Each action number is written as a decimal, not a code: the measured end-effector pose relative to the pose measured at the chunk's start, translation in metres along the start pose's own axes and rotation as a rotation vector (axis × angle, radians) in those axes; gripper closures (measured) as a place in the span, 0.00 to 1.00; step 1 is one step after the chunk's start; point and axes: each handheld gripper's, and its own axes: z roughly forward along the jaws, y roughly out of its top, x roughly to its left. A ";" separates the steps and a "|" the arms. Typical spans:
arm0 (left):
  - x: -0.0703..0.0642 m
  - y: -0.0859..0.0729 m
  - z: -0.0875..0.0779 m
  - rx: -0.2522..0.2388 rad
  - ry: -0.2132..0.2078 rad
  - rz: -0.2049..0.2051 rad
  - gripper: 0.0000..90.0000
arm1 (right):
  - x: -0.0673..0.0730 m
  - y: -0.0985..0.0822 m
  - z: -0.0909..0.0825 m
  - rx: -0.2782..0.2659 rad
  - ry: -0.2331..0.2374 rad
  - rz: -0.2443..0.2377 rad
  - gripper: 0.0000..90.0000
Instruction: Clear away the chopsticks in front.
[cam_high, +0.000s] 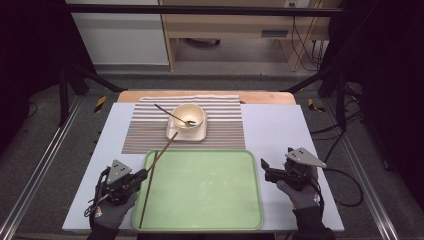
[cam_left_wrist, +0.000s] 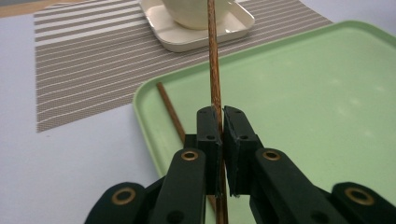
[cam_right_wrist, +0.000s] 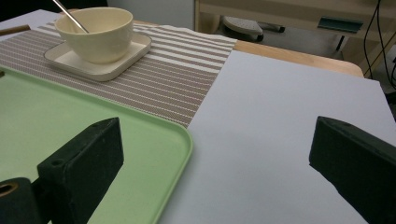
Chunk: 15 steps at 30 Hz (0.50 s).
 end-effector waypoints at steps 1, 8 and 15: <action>-0.003 0.000 0.001 0.005 -0.004 0.003 0.95 | 0.000 0.000 0.000 0.000 0.000 0.000 0.04; -0.016 -0.005 0.007 0.029 -0.037 0.022 0.95 | 0.000 0.000 0.000 0.001 0.000 0.002 0.04; -0.026 -0.009 0.012 0.047 -0.070 0.028 0.95 | 0.001 0.000 0.000 0.002 0.000 0.003 0.04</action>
